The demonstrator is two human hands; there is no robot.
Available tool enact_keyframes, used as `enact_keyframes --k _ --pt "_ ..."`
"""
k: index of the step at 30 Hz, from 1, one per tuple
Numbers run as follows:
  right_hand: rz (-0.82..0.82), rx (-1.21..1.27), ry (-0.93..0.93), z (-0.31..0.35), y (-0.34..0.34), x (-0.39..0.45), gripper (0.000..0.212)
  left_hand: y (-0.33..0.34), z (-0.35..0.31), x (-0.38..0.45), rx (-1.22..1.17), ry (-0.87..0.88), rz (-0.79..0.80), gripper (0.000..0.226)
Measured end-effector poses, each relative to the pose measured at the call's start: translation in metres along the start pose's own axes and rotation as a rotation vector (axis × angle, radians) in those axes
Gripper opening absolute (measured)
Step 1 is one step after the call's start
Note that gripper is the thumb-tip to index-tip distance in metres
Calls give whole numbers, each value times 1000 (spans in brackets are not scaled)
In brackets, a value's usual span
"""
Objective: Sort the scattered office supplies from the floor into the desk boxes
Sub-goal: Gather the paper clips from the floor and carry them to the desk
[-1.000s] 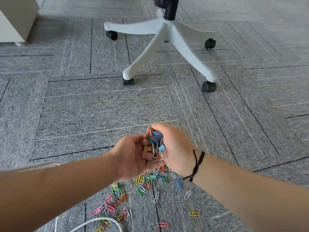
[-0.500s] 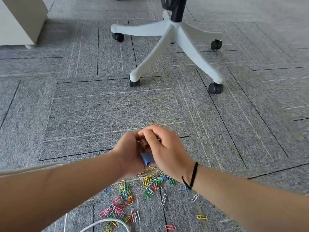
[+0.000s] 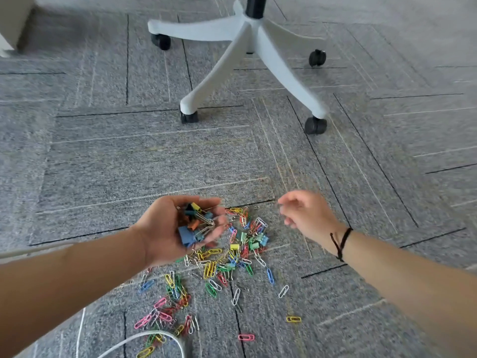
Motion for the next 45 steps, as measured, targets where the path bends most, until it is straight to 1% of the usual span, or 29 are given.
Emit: enact_keyframes --k 2,5,7,9,12,15,17,19,22,24,26,28,30,32,33,35,36,38,40,42,43,45 --pt "150 -56 39 -21 4 -9 10 -1 -2 -1 1 -1 7 34" --pt "233 -271 -20 -26 20 -21 27 0 -3 -2 17 -4 6 40" --pt "219 -380 -66 -21 34 -21 40 2 -2 -1 23 -3 -6 41" --pt "164 -453 -111 -16 46 -17 46 4 -1 -1 30 -1 -17 41" --pt "128 -512 -179 -8 54 -14 41 5 -1 -2 35 -1 -18 41" --pt "96 -474 -195 -7 56 -13 22 0 0 -4 41 0 -25 40" --pt "111 -448 -189 -9 51 -12 10 -4 1 -4 49 -2 -39 41" --pt "116 -381 -187 -6 41 -11 6 -6 4 -3 62 -12 -47 41" --pt "41 -245 -275 19 23 -14 6 -7 8 -1 100 -22 -51 42" --pt "-7 -138 -390 49 18 -19 10 -5 12 0 121 -39 -39 43" --pt "3 -70 -507 80 20 -28 14 -4 16 0 128 -65 -30 42" --pt "20 -106 -602 101 30 -37 21 -2 19 -1 127 -94 -26 39" --pt "18 -179 -645 109 38 -42 28 -1 19 -3 131 -110 -7 37" --pt "20 -155 -666 107 38 -41 31 -2 18 -5 135 -119 13 41" --pt "21 -102 -656 103 35 -38 28 -3 16 -6 131 -121 20 41" --pt "-14 -30 -570 86 28 -27 16 -4 12 -7 106 -107 33 40" --pt "-39 -52 -512 74 26 -21 10 -6 10 -7 85 -99 39 40" --pt "-29 -197 -392 45 27 -11 3 -7 8 -7 57 -89 43 35" --pt "53 -336 -287 16 30 -9 9 -6 7 -8 52 -85 53 33" --pt "130 -424 -232 -6 34 -12 11 -5 8 -7 54 -81 59 34" --pt "147 -451 -218 -10 37 -14 12 -5 8 -7 54 -78 56 35" --pt "141 -479 -210 -9 43 -19 23 -5 8 -6 54 -75 53 35"
Point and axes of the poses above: each hand's wrist, its own x-axis towards the middle knuckle, its own y-axis out of the palm, z = x × y, the point moved 4 cm from there along x, towards the middle knuckle, and after that the axes turned 9 degrees about -x, right-handed, at the moved point
